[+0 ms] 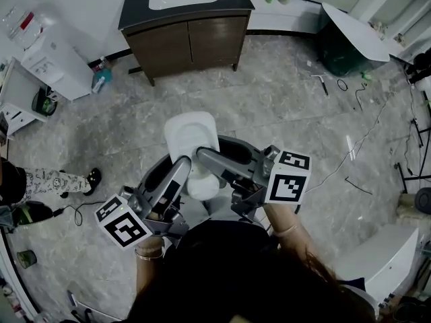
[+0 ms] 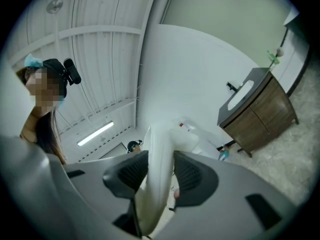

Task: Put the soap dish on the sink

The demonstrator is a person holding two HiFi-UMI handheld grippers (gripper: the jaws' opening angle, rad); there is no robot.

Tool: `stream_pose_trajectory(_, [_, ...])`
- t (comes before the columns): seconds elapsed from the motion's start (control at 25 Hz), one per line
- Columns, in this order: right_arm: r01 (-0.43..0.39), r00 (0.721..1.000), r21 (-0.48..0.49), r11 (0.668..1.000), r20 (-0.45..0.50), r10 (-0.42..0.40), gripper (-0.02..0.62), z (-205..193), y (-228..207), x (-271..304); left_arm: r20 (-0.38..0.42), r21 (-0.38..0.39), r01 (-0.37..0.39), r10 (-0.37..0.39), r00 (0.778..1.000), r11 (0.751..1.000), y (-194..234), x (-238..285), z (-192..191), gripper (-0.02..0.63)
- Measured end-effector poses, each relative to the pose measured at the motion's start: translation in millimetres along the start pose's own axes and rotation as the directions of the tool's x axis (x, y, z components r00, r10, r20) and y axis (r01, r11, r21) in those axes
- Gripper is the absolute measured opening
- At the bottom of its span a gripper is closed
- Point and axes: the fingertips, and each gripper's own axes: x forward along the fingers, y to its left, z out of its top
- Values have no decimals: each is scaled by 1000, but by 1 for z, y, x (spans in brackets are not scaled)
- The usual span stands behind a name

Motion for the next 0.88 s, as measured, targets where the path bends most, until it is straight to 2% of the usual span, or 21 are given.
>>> stream_pose_trajectory(0.36, [20, 1000, 24, 999, 5, -21, 150, 39, -57, 20, -6, -15, -27, 27, 1000, 1000, 40, 49, 27, 133])
stream_pose_trajectory(0.56, [63, 998, 39, 997, -10, -62, 149, 80, -124, 75, -23, -44, -35, 34, 999, 998, 105, 95, 81, 133])
stream_pose_trajectory(0.72, [64, 998, 28, 998, -1, -64, 149, 89, -133, 88, -23, -39, -18, 17, 1000, 999, 116, 102, 95, 133])
stream_pose_trajectory(0.88, [76, 997, 32, 997, 4, -76, 149, 139, -178, 150, -28, -50, -9, 8, 1000, 999, 163, 140, 162, 133])
